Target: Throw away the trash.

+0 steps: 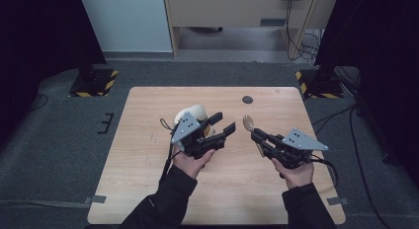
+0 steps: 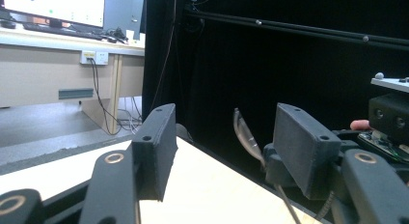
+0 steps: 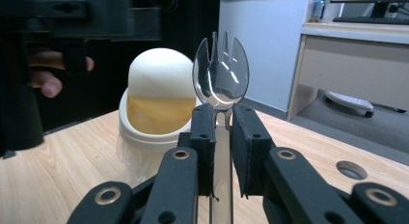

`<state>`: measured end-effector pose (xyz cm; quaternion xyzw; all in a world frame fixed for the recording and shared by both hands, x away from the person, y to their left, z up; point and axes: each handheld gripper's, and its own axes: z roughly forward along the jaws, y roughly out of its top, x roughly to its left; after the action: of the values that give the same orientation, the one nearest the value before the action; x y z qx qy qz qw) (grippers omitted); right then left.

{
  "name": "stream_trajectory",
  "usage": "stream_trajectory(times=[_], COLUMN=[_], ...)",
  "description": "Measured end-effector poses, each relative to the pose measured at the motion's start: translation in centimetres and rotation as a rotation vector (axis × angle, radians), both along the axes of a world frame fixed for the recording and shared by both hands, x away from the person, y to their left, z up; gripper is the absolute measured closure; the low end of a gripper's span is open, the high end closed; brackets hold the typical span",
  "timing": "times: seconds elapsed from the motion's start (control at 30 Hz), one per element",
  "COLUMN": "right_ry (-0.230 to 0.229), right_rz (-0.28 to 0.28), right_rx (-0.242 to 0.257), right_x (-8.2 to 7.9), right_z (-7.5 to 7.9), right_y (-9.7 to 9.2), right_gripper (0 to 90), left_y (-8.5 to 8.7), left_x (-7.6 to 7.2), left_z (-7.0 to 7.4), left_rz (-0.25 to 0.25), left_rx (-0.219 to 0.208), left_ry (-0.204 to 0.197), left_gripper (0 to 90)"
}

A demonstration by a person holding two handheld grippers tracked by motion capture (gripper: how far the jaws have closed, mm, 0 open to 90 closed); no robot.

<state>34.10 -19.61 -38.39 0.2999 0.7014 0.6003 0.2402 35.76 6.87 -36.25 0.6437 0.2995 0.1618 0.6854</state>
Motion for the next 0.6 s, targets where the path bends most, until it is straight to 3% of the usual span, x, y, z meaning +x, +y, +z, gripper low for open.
stream_trajectory(times=[0.37,0.6], right_ry=[0.005,0.01], right_rz=[0.018,0.031], right_rx=[-0.008,-0.016], right_x=[-0.1,-0.2], right_z=[-0.2,-0.5], right_y=[0.3,0.6], right_gripper=[80.0,80.0], left_y=[-2.9,-3.7], left_x=[0.9,1.3], left_z=[-0.9,-1.5], left_rz=[-0.014,-0.029], left_rx=[0.02,0.021], left_ry=[0.057,0.117], left_gripper=[49.8,63.5])
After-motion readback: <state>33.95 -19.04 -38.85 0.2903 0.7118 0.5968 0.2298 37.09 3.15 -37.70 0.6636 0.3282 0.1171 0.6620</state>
